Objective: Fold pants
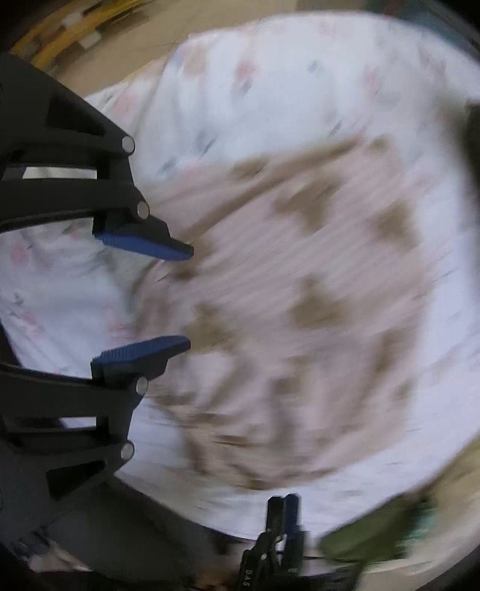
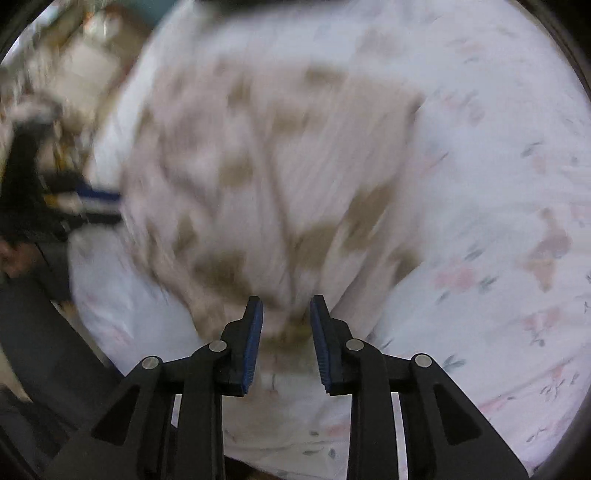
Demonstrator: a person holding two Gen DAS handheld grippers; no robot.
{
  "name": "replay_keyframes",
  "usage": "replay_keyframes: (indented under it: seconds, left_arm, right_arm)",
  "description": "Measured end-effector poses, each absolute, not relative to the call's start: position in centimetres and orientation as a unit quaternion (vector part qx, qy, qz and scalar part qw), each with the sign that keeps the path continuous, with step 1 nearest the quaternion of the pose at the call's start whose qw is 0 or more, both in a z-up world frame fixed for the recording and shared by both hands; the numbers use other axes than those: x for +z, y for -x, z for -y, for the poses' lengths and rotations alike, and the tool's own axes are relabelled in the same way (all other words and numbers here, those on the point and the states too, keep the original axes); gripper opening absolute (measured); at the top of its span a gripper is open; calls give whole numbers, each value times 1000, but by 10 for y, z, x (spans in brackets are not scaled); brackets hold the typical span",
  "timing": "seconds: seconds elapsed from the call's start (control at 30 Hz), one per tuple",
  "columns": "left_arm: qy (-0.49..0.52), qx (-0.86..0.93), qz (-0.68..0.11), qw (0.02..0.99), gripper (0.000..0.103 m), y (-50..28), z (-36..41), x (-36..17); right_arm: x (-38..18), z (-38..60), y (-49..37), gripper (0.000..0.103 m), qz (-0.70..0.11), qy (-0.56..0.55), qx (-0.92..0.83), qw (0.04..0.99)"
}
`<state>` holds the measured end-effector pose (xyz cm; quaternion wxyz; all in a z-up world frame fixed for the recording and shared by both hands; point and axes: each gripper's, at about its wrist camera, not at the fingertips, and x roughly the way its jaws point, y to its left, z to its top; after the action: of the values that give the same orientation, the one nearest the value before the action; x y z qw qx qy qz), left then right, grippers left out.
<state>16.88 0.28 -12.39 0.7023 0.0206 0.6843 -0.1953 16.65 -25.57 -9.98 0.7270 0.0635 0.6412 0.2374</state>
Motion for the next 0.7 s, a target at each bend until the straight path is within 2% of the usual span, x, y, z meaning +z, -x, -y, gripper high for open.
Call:
replay_keyframes:
  seconds: [0.1,0.2,0.37,0.57,0.6,0.63,0.67,0.7]
  left_arm:
    - [33,-127,-634,762,53,-201,-29,-111]
    - [68,-74,-621,778,53,-227,-54,-127]
    - [128,-70,-622,769,53,-255,-75,-159]
    - [132,-91,-619,768,53,-263,-71,-170]
    - [122,-90,-623,767,51,-268,-71,-166]
    - [108,-89,-624,768,44,-275,-68,-165]
    - [92,-99,-625,769,22,-277,-62,-165]
    - [83,-113,-628,765,6,-278,-57,-165]
  right_arm:
    - [-89,285,-193,48,-603,-132,193,763]
    - [-97,302,-227,48,-595,-176,160,768]
    - [-129,302,-267,48,-614,-168,153,756]
    - [-165,298,-294,48,-638,-174,174,730]
    - [-166,295,-295,48,-638,-172,182,728]
    - [-167,290,-297,48,-638,-164,191,728]
    - [-167,285,-299,48,-641,-154,198,725]
    - [-167,280,-302,42,-644,-146,211,720]
